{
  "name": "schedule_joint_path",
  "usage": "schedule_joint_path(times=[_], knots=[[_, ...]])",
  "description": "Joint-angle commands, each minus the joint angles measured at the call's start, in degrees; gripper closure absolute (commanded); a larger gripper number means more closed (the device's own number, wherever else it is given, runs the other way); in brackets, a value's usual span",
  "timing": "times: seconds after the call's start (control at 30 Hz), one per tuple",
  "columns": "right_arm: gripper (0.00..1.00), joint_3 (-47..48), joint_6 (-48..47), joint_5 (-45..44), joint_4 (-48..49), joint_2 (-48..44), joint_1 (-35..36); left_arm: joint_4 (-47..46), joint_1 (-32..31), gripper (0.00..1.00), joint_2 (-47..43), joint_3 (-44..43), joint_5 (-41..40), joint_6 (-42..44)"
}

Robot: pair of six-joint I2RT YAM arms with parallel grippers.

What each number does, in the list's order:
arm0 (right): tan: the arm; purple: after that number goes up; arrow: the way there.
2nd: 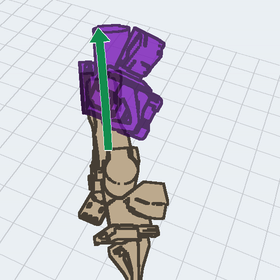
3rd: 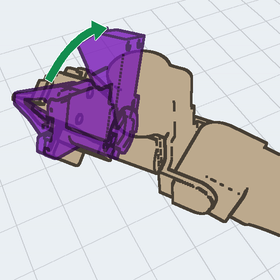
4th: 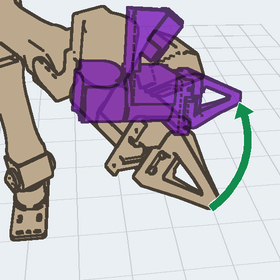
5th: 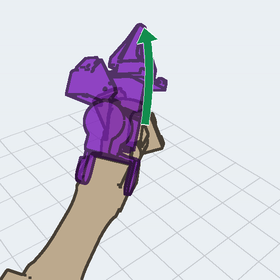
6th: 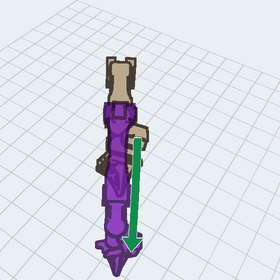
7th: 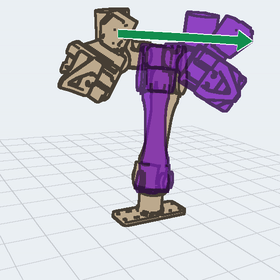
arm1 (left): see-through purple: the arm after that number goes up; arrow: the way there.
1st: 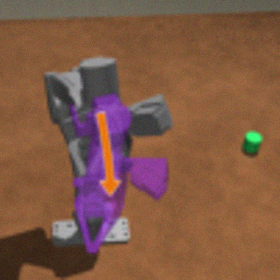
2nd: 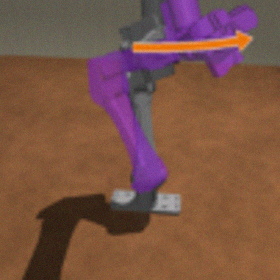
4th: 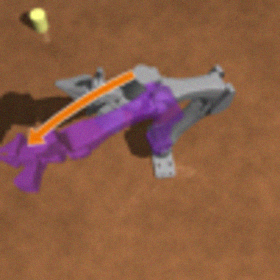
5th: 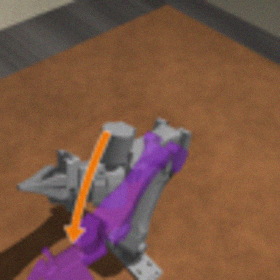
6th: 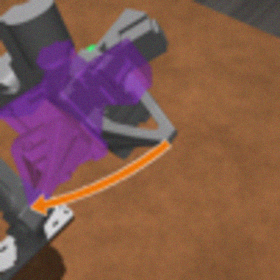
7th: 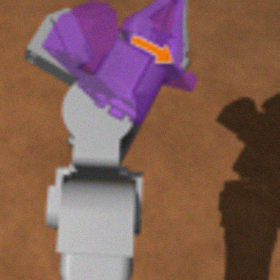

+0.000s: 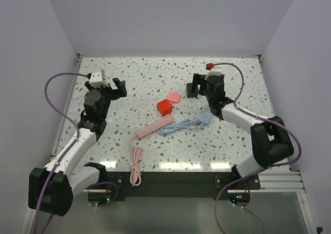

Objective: Insert the plug

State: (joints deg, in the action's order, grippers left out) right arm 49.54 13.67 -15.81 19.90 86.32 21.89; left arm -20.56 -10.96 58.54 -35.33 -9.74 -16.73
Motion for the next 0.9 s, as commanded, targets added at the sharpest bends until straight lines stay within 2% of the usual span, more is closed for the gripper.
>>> schedule_joint_path(times=[0.0, 0.23, 0.87], knots=[[0.01, 4.7, -1.2, 0.3, -2.8, 4.6, 1.0, -4.5, -2.5, 0.0, 1.0, -1.6, 2.2, 2.1], [0.01, 10.8, -2.2, -1.2, -4.8, 13.4, 1.7, -5.2, -3.5, 0.0, 3.7, -2.5, 3.8, 2.2], [0.01, 19.8, -3.1, -4.3, -12.0, 23.8, 1.9, -6.0, -7.9, 0.0, 10.0, -5.1, 5.3, 4.8]])
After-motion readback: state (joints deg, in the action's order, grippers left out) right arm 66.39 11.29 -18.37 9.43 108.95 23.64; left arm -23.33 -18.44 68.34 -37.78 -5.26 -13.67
